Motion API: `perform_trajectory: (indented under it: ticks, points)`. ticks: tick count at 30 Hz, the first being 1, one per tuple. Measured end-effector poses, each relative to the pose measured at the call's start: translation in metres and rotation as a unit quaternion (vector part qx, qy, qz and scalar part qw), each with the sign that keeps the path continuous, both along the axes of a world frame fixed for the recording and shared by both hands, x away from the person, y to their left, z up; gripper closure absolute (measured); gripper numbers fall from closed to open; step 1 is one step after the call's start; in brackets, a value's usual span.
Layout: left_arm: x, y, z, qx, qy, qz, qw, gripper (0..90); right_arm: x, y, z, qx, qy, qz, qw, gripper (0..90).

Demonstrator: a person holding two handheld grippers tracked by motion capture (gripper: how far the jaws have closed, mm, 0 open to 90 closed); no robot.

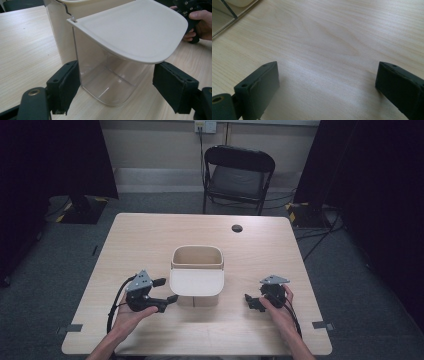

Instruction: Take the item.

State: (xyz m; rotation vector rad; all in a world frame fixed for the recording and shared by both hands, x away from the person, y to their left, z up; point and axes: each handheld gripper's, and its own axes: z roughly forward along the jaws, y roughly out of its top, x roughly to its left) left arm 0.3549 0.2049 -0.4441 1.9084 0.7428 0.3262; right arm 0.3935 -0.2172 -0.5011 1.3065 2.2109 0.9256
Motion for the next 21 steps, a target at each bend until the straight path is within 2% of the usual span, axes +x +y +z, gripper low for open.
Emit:
perform_trajectory:
  ticks: [6, 21]
  points:
    - [-0.0002, -0.0021, 0.0005, -0.006, -0.008, -0.01, 0.9999, 21.6, 0.0, 0.0, 0.0, 0.0, 0.0, 0.0, 1.0, 4.5]
    - [0.0016, -0.0047, 0.0016, -0.017, 0.0, -0.012, 0.9998, 21.6, 0.0, 0.0, 0.0, 0.0, 0.0, 0.0, 1.0, 4.5]
